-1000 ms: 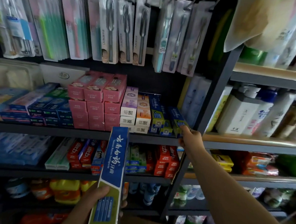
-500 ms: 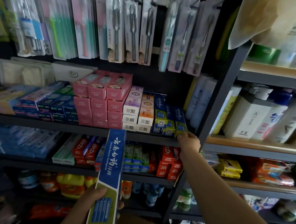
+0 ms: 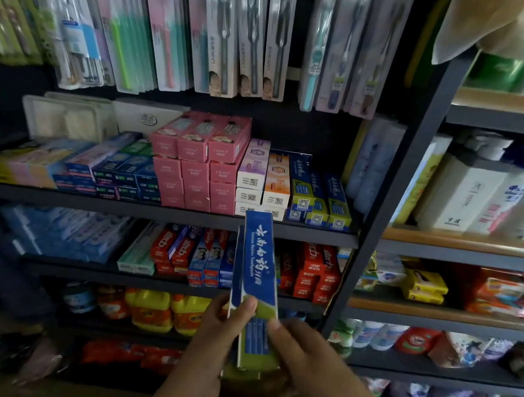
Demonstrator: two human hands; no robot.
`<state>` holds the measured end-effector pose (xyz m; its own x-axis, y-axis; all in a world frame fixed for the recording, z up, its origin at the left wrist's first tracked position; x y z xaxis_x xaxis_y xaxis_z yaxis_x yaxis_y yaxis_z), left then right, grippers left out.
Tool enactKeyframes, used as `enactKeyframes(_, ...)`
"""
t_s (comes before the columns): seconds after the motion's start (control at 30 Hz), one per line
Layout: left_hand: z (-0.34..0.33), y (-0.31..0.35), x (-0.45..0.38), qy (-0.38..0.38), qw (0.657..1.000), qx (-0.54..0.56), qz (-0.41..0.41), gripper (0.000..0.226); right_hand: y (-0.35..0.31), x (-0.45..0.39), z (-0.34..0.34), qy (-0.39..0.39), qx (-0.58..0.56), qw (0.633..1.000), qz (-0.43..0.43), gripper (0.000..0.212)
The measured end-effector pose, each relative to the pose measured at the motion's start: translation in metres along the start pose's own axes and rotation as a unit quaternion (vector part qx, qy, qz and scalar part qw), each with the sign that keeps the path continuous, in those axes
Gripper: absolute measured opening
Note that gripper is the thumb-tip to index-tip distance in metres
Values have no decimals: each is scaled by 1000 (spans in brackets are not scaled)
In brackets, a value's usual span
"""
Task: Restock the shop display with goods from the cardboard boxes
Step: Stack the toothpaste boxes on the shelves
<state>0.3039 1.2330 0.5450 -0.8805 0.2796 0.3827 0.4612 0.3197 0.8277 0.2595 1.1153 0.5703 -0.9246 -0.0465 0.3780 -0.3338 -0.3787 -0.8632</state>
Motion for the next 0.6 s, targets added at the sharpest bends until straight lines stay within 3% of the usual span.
enactKeyframes(0.1,-4,-5,-5,16,1000,-17,-4,82,11,5,-6,18,-8,1000,-5,26)
enactKeyframes(0.17,-6,-7,-6,19,999,-25,3,80,15,6,-4,31,-72,997,-13,24)
enactKeyframes(0.3,-2,-6,-14,61,997,-40,-11,41,24,10,12,104,-168,980,10,26)
enactKeyframes(0.47,6,-5,-26,41,998,-38,-14,30,2,-9,80,242,-154,956,62,21)
enactKeyframes(0.6,13,-1,-28,40,999,-24,-22,28,-18,-73,140,283,-151,946,43,34)
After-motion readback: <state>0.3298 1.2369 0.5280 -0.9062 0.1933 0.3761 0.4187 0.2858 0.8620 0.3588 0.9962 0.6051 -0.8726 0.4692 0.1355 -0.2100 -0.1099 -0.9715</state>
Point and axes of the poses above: each hand's wrist, its own x-axis away from the middle knuckle, its own z-axis out of the back of the hand, y = z × x, the point moved 6 cm from there along -x, towards the middle knuckle, and after that the axes turned 4 degrees about x, right-handed, at the moved point
